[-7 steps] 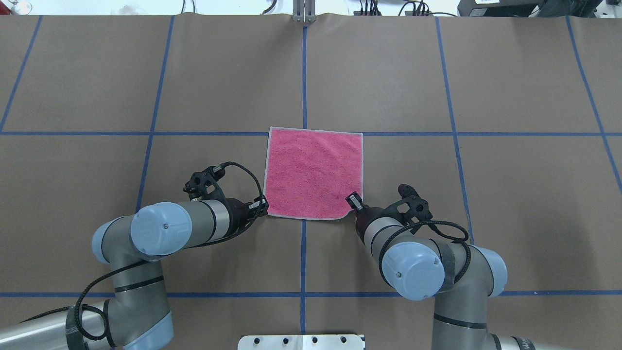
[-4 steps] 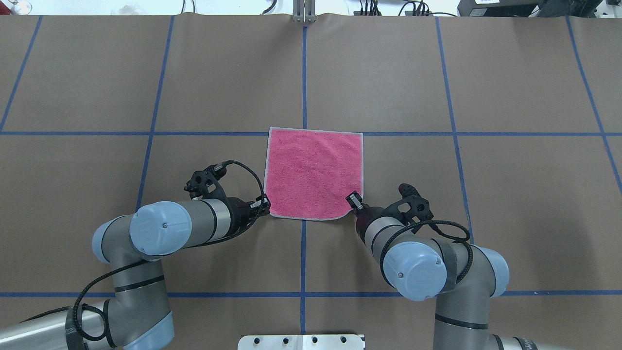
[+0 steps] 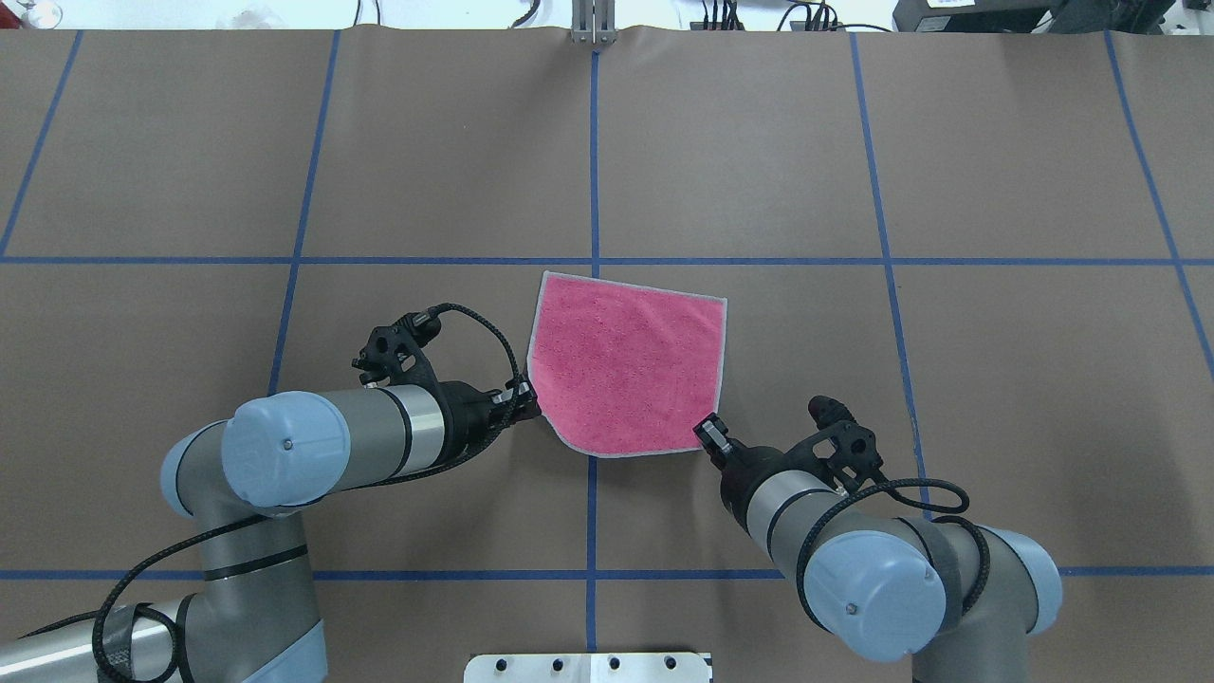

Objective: Fold towel twice with both arms
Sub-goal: 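Lift both corners and fold them over toward the far edge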

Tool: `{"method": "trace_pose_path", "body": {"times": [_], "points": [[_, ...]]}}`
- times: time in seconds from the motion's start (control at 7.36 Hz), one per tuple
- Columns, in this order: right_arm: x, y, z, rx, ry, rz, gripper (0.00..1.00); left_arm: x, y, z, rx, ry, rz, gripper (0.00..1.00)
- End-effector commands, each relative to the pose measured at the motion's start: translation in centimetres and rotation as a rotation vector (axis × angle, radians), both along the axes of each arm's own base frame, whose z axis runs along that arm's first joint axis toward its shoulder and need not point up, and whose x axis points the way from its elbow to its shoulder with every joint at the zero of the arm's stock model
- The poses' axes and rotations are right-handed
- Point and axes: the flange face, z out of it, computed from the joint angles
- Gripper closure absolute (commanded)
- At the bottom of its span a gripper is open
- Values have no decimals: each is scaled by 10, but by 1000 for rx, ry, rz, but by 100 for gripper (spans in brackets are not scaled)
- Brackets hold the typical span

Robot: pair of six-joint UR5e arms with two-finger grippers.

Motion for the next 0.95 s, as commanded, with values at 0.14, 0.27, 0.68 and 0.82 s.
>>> {"method": "trace_pose_path", "body": {"times": [0.14,0.27,0.68,0.82], "points": [[-10,4,-1,8,5,0,100,5,-2,-1,-9,-30,-3,100],[-14,-9,-2,9,8,21,100,4,-5,-2,-9,-30,-11,100],[-16,-60,-11,14,16,97,100,20,-46,-13,-15,-43,-61,100],[-8,-74,-9,11,22,115,100,26,-66,-23,-14,-42,-84,100]]}}
